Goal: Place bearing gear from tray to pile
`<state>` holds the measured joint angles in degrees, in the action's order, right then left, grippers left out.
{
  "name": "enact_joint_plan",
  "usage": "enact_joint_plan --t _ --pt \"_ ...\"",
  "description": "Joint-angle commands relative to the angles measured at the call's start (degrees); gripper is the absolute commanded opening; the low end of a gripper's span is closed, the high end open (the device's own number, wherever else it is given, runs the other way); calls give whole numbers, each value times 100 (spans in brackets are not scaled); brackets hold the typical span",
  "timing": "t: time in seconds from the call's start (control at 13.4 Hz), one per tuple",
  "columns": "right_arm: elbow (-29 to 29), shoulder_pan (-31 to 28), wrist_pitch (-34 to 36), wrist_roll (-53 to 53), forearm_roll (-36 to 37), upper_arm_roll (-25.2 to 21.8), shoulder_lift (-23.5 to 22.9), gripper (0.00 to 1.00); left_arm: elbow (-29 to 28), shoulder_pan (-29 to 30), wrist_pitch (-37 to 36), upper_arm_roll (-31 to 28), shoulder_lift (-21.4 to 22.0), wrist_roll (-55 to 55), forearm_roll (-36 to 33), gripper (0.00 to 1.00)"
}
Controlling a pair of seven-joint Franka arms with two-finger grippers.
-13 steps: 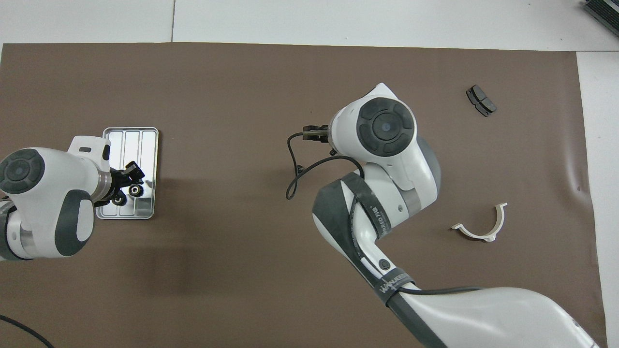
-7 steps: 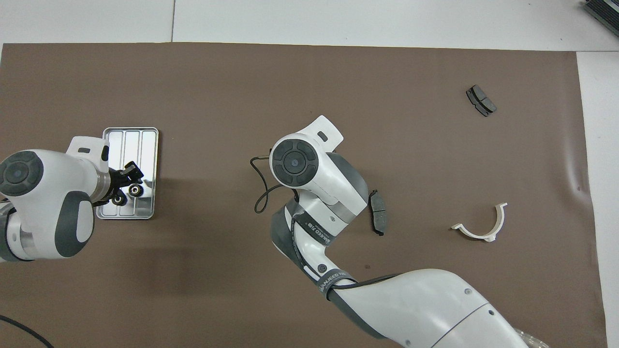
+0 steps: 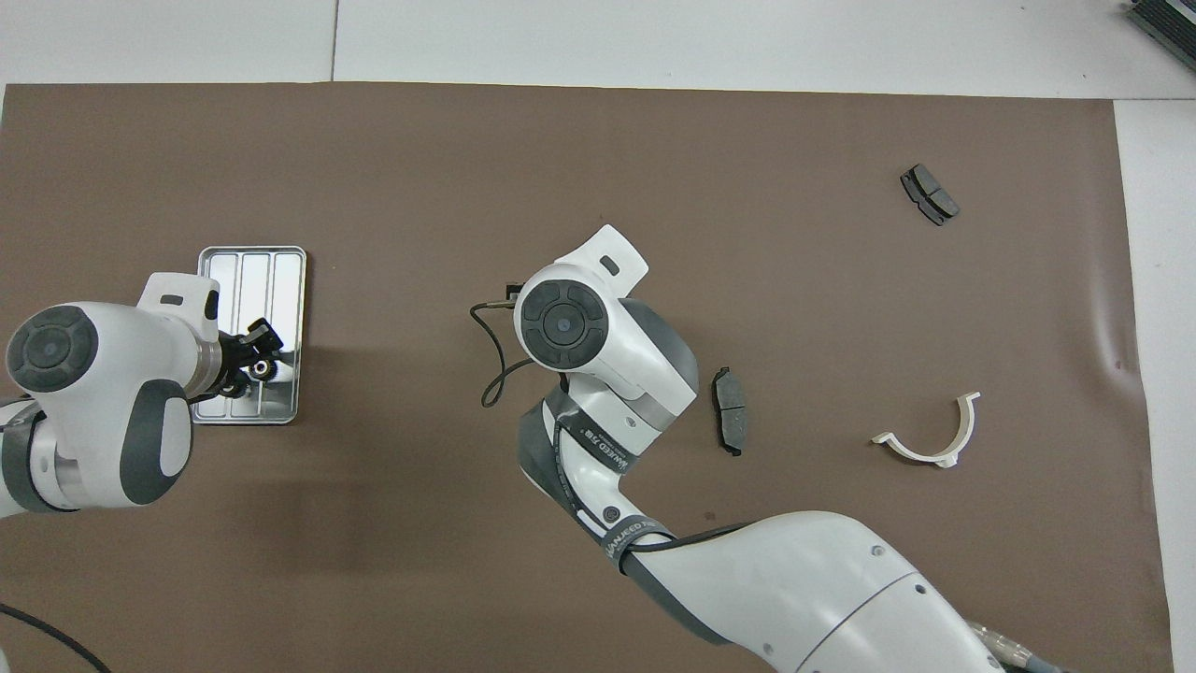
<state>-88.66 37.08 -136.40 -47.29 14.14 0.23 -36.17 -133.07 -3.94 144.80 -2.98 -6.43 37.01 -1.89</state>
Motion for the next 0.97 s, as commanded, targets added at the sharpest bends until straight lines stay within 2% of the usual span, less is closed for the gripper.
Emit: enact_joint_plan --t 0.0,0.15,0.3,0.52,0.67,0.82,0.89 --pt "-284 45 43 -184 80 13 136 100 -105 60 145 43 19 -141 109 0" --pt "-275 27 131 -166 80 13 136 100 -9 52 49 43 11 -141 109 0" --pt "-275 -8 131 -149 80 13 136 97 384 25 -493 43 19 -168 109 0" --pt "-257 -17 114 -157 80 13 136 73 1359 17 -1741 105 72 -430 101 0" --pt "-257 -17 114 -157 71 13 136 62 1913 -10 -2331 157 72 -449 101 0" --pt "-266 1 140 -192 71 13 136 58 2432 -97 -2937 219 20 -440 92 0" --pt "-275 1 140 -193 71 13 136 53 2678 -193 -3184 210 -7 -431 101 0"
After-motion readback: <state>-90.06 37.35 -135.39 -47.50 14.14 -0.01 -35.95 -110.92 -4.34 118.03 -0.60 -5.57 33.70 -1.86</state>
